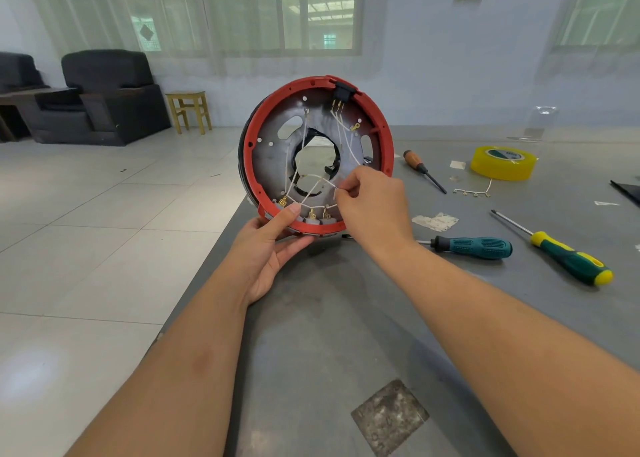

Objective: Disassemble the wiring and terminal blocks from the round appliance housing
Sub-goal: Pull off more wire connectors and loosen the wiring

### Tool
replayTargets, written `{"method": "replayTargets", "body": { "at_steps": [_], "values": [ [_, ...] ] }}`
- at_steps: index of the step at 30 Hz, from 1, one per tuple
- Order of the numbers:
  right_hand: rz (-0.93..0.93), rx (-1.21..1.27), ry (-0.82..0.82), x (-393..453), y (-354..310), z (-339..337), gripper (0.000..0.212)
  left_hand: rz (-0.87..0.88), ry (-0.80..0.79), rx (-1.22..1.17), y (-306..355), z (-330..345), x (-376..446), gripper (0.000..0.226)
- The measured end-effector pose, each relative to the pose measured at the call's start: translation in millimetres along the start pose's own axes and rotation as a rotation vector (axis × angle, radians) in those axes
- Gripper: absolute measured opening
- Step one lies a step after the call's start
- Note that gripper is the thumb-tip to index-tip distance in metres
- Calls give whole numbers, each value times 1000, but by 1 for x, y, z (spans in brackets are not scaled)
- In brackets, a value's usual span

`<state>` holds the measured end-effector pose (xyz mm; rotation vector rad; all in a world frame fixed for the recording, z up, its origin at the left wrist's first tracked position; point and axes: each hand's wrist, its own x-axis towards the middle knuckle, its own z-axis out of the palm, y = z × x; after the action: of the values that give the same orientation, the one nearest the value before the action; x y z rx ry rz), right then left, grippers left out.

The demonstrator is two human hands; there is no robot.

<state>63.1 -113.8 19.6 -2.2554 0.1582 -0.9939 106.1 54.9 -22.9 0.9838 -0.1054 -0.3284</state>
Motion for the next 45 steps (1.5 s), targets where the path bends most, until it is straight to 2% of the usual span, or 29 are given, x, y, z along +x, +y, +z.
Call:
{"method": "replayTargets", "body": {
  "at_steps": [8, 14, 18, 21, 28, 31, 36, 40, 42, 45],
  "values": [
    [48, 76, 39, -2, 0, -10, 14, 20, 19, -2, 0, -1, 2, 73],
    [105, 197, 30, -4, 6, -32, 6, 62, 53, 1, -2, -4, 5, 43],
    [167, 187, 68, 5, 29, -57, 6, 86, 71, -7, -3, -2, 4, 39],
    [270, 69, 67, 16, 59, -72, 8, 81, 101, -10, -2, 0, 6, 44],
    [493, -441, -164, 60, 112, -57, 15, 57, 107, 18, -4, -2, 12, 50],
    [539, -540, -194, 72, 121, -48, 28, 52, 86, 26, -4, -4, 14, 49],
    [545, -604, -226, 72, 132, -38, 40, 43, 84, 19, -3, -5, 13, 44],
    [516, -627, -296, 73, 133, -43, 36, 39, 92, 9, -2, -3, 11, 44],
    [441, -695, -396, 72, 133, -51, 30, 39, 93, 4, -2, -2, 11, 45],
    [232, -820, -568, 66, 134, -66, 39, 40, 87, 5, -2, -2, 10, 47]
  ]
}}
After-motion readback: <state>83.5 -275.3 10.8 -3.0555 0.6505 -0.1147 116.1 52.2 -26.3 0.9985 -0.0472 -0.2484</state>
